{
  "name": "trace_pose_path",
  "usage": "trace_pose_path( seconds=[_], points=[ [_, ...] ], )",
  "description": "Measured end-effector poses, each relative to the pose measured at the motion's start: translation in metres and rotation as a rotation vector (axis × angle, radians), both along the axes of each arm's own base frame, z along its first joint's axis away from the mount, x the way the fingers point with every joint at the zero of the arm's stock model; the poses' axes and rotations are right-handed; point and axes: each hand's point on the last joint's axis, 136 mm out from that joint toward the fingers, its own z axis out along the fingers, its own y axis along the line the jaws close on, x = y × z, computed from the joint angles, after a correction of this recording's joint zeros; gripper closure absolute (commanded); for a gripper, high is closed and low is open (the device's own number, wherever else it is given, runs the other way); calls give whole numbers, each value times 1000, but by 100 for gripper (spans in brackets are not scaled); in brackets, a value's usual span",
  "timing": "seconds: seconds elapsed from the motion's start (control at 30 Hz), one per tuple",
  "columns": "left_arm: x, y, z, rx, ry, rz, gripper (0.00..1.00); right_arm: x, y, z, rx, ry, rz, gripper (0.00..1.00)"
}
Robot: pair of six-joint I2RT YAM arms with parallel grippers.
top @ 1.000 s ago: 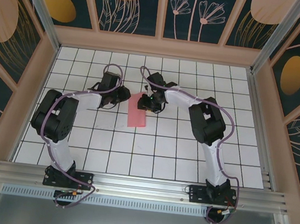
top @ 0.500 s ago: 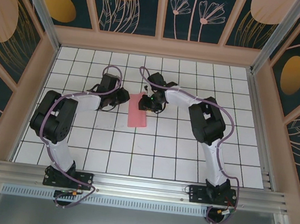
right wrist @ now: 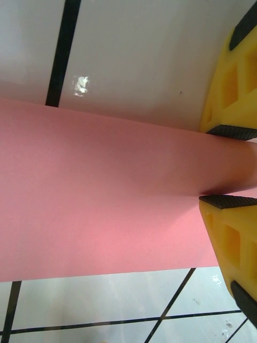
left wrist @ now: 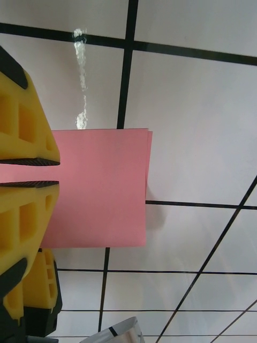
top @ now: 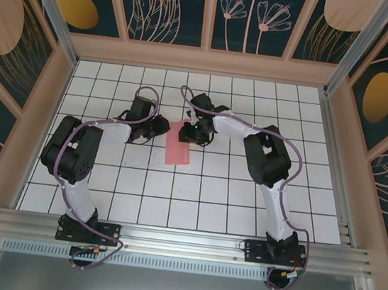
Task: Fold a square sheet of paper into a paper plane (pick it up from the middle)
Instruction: Hold the square sheet of paper at the center of the table.
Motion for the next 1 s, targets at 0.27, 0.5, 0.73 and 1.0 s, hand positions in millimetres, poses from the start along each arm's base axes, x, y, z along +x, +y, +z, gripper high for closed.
trace_pose_path(
  seconds=[0.27,0.5,0.73,1.0],
  points=[
    [-4,-4,-7,-17,24,-23,82,0,-1,0,2,13,-23,64],
    [-6,-7,-9,-27,33,-34,82,1,-1,0,2,15,-27,64],
    [-6,-8,-11,-34,38,-38,83,1,-1,-1,1,17,-31,64],
    [-12,-13,-23,-44,76,-63,86,1,-1,-2,1,19,-32,64]
  ],
)
